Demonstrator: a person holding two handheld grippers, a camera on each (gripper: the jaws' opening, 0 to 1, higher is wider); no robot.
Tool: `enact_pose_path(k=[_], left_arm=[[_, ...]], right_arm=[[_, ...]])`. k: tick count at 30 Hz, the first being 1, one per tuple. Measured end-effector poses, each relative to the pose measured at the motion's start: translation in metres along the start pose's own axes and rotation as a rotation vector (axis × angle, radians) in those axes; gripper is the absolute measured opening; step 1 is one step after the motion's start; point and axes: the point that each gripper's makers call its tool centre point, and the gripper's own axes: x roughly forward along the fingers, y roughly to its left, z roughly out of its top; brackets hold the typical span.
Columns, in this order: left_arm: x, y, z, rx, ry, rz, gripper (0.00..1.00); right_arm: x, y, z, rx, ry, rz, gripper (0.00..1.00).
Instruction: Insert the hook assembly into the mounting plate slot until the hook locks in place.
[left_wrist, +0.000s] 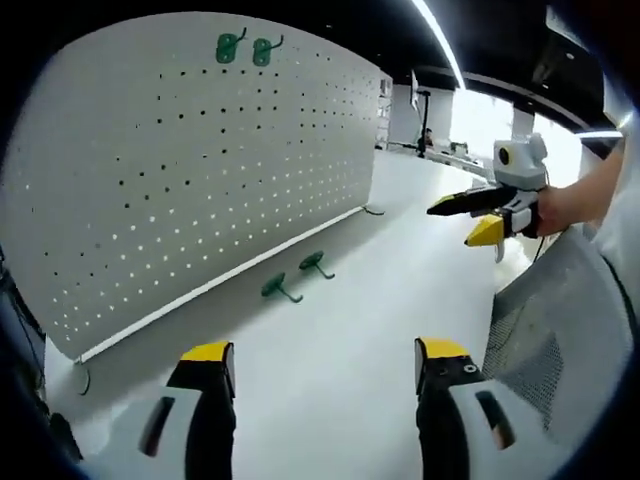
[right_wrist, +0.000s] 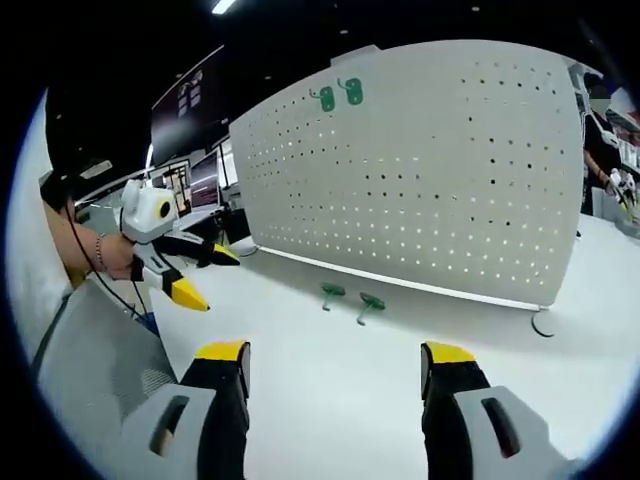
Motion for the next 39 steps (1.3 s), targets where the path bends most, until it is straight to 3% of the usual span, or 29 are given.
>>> enact_pose_path(k=[15, 24, 39], left_arm=[[0.017, 0.008, 0.001, 0.183, 0.110, -0.073, 0.74], [0.022, 0.019, -0.008, 0.221, 0.171, -0.085, 0.74], [0.033, 0.034, -0.007, 0.292, 0.236, -0.129, 0.74]], right_arm=[[-0.001, -0.001, 0.001, 0.007, -0.008, -0.003, 0.66], [-0.002, -0.002, 0.001, 0.017, -0.014, -0.006, 0.66], [-0.003, 0.000, 0.001, 0.018, -0.008, 0.001, 0.66]])
